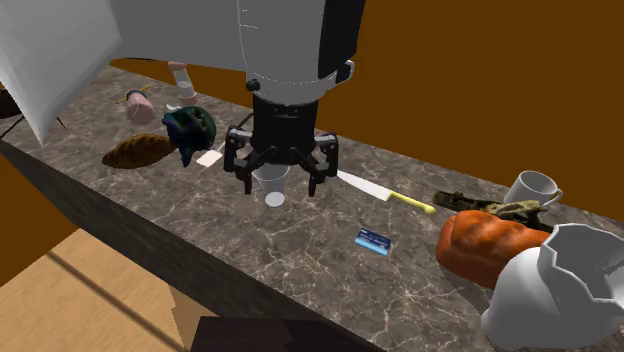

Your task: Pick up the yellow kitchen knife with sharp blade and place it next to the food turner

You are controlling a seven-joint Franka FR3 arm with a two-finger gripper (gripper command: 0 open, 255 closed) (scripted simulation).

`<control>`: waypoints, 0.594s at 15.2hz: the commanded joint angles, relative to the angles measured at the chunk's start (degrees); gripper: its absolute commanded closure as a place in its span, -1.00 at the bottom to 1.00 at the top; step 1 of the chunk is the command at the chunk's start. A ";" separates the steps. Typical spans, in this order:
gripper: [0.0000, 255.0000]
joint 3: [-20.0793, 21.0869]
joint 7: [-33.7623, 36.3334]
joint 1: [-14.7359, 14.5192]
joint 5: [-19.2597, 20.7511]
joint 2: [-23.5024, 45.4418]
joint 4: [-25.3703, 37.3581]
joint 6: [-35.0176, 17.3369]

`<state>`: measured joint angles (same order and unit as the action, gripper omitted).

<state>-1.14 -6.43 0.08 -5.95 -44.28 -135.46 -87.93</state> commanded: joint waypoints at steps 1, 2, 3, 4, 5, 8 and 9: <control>-1.00 0.00 0.00 0.00 0.00 0.00 0.00 0.00; -1.00 -0.54 -1.89 -0.07 1.26 1.39 -0.24 -0.99; -1.00 -1.07 -3.74 -0.14 2.51 2.83 -0.42 -2.01; -1.00 -1.58 -5.55 -0.18 3.74 4.33 -0.54 -3.06; -1.00 -2.07 -7.33 -0.22 4.97 5.89 -0.60 -4.15; -1.00 -3.44 -12.39 -0.25 8.55 10.87 -0.41 -7.56; -1.00 -3.86 -13.99 -0.24 9.72 12.62 -0.22 -8.73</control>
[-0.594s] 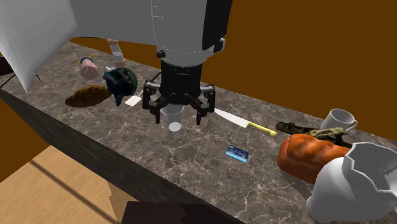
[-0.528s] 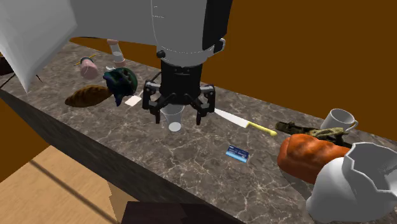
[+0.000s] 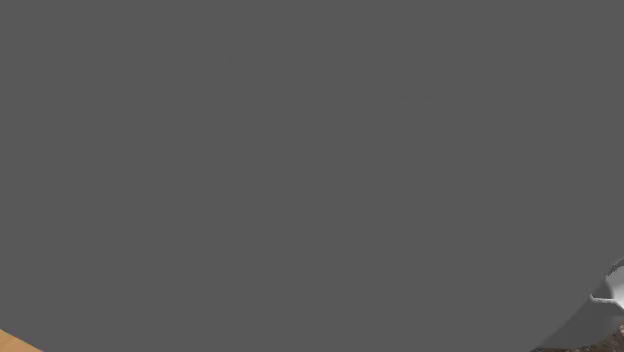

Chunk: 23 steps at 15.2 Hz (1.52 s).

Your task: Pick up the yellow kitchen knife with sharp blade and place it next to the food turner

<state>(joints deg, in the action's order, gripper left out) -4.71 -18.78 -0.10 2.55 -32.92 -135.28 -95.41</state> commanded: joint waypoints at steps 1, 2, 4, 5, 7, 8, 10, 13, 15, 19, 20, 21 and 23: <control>-1.00 -0.69 -3.19 -0.05 2.37 3.05 -0.14 -2.44; -1.00 -1.07 -4.70 -0.03 3.51 4.89 0.17 -3.64; -1.00 -1.78 -7.59 0.04 5.74 8.67 0.98 -6.04; -1.00 -2.10 -8.96 0.08 6.83 10.60 1.48 -7.24; -1.00 -2.67 -11.58 0.19 8.99 14.56 2.67 -9.61; -1.00 -2.93 -12.82 0.26 10.05 16.57 3.36 -10.78; -1.00 -3.36 -15.17 0.43 12.13 20.66 4.91 -13.06; -1.00 -3.86 -18.39 0.72 15.22 26.88 7.68 -16.30; -1.00 -4.12 -20.33 0.92 17.27 31.08 9.83 -18.31; -1.00 -4.50 -23.83 1.29 21.33 39.55 14.82 -21.88; -1.00 -4.58 -24.63 1.37 22.35 41.68 16.21 -22.67; -1.00 -4.66 -25.42 1.45 23.35 43.80 17.65 -23.43; -1.00 -4.81 -26.94 1.57 25.35 48.07 20.72 -24.82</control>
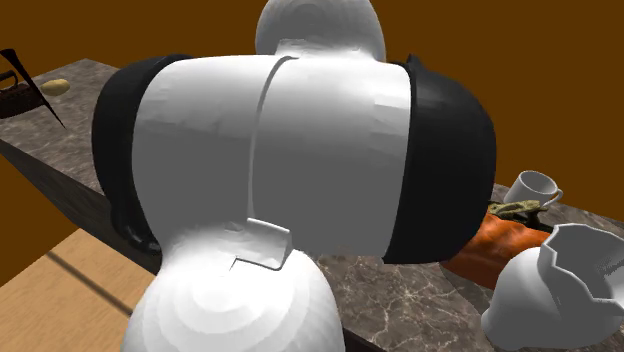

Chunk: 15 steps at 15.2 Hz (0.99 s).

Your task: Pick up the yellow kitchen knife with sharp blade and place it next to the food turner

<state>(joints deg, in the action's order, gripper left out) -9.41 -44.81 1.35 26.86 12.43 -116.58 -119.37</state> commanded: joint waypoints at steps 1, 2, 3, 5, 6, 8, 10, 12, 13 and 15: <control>-1.00 -0.18 -1.65 0.18 2.03 4.87 3.64 -1.48; -1.00 -0.27 -2.38 0.22 3.00 7.01 5.32 -2.08; -1.00 -0.35 -3.12 0.25 3.96 9.16 7.06 -2.63; -1.00 -0.46 -4.05 0.29 5.17 11.93 9.37 -3.29; -1.00 -0.58 -3.97 0.47 5.32 12.28 9.17 -3.91; -1.00 -0.81 -3.80 0.85 5.61 13.02 8.80 -5.14; -1.00 -1.05 -3.63 1.22 5.91 13.79 8.49 -6.37; -1.00 -1.36 -3.41 1.71 6.29 14.84 8.16 -7.92; -1.00 -1.36 -3.41 1.71 6.30 14.83 8.15 -7.92; -1.00 -1.36 -3.41 1.71 6.29 14.84 8.16 -7.92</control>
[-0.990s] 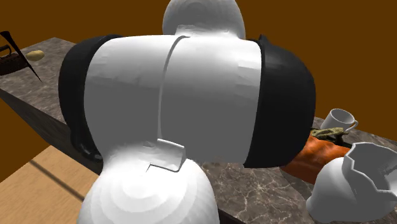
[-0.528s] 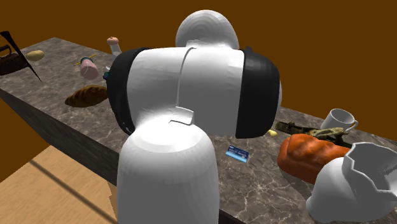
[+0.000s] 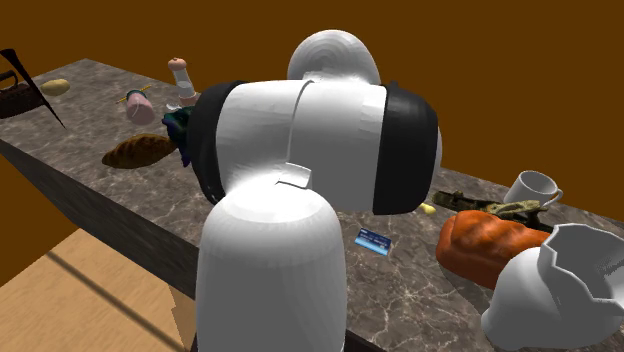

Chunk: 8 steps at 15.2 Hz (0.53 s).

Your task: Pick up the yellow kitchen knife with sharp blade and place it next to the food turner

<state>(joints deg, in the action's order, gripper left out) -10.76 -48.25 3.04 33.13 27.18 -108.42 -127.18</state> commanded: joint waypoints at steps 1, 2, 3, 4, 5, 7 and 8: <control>-1.00 -0.01 0.03 0.02 0.03 0.09 0.00 -0.11; -1.00 -0.01 0.03 0.02 0.03 0.09 0.00 -0.11; -1.00 -0.01 0.03 0.02 0.03 0.09 0.00 -0.11; -1.00 -0.01 0.03 0.02 0.03 0.09 0.00 -0.11; -1.00 -0.01 0.03 0.02 0.02 0.08 0.00 -0.11; 1.00 -0.01 0.03 0.02 0.02 0.08 0.00 -0.11; 1.00 -0.02 0.02 0.04 0.03 0.10 0.00 -0.13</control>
<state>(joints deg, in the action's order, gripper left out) -10.69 -48.24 2.94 33.15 26.84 -108.27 -127.08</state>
